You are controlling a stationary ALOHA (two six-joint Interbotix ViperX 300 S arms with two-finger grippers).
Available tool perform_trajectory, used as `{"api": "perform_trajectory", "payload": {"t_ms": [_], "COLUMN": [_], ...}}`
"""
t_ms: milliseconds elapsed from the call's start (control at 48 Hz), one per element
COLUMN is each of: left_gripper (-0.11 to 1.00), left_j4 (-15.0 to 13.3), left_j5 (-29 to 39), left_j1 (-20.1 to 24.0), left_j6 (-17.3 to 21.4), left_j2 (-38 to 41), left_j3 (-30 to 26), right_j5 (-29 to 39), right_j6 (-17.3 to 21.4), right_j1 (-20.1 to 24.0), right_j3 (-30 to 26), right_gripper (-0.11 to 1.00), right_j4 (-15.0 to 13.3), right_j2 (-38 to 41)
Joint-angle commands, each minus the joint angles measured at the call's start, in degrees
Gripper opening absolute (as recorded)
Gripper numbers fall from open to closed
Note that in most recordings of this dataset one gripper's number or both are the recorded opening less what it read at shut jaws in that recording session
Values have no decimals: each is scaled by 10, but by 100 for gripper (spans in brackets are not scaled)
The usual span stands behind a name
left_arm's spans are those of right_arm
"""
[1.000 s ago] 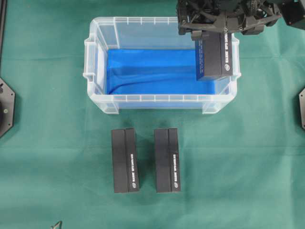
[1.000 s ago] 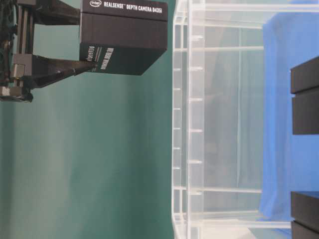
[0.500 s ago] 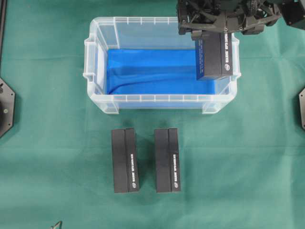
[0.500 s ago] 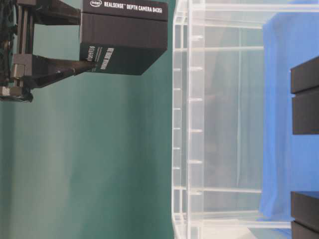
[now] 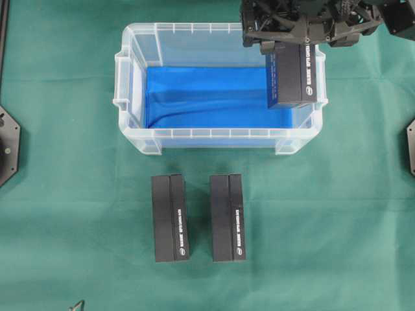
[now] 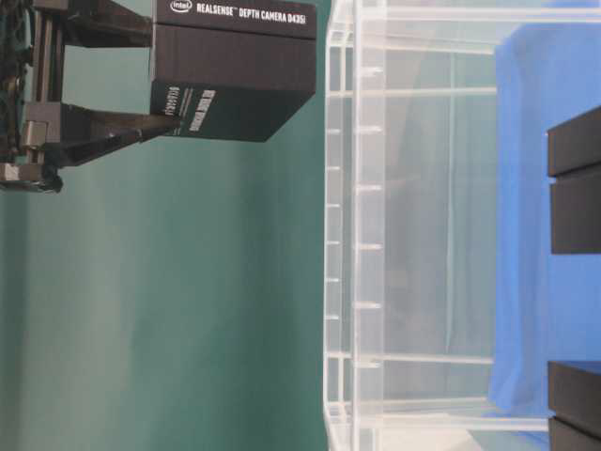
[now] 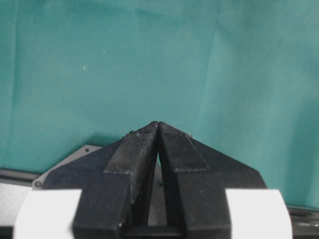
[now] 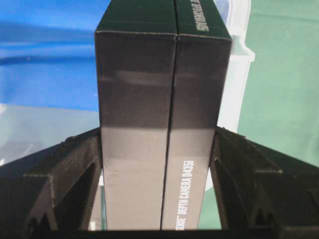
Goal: Take the box out of the case with the right arm.
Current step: 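Carry the box forward and lower it right of the other boxes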
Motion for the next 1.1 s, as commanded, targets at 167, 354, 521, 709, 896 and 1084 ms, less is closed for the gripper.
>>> {"api": "perform_trajectory", "payload": {"t_ms": [167,354,521,709,896,1084], "left_gripper": [2,2,2,2,2,2], "left_j4": [3,2,3,3,2,2], "left_j5": [-2,-2,-2,-2,-2,-2], "left_j1": [2,2,1,2,2,1], "left_j6": [1,1,1,0,0,1], "left_j2": [3,4,6,6,6,6], "left_j3": [-11,-11,-11,-11,-11,-11], "right_j5": [2,15,29,39,39,39], "right_j6": [8,33,62,108,162,223], "right_j1": [19,47,86,135,190,247], "right_j3": [-16,-16,-16,-16,-16,-18], "right_gripper": [65,65,65,65,65,65], "right_j4": [-3,-4,-3,-3,-3,-3], "right_j2": [-24,-24,-24,-24,-22,-18]}}
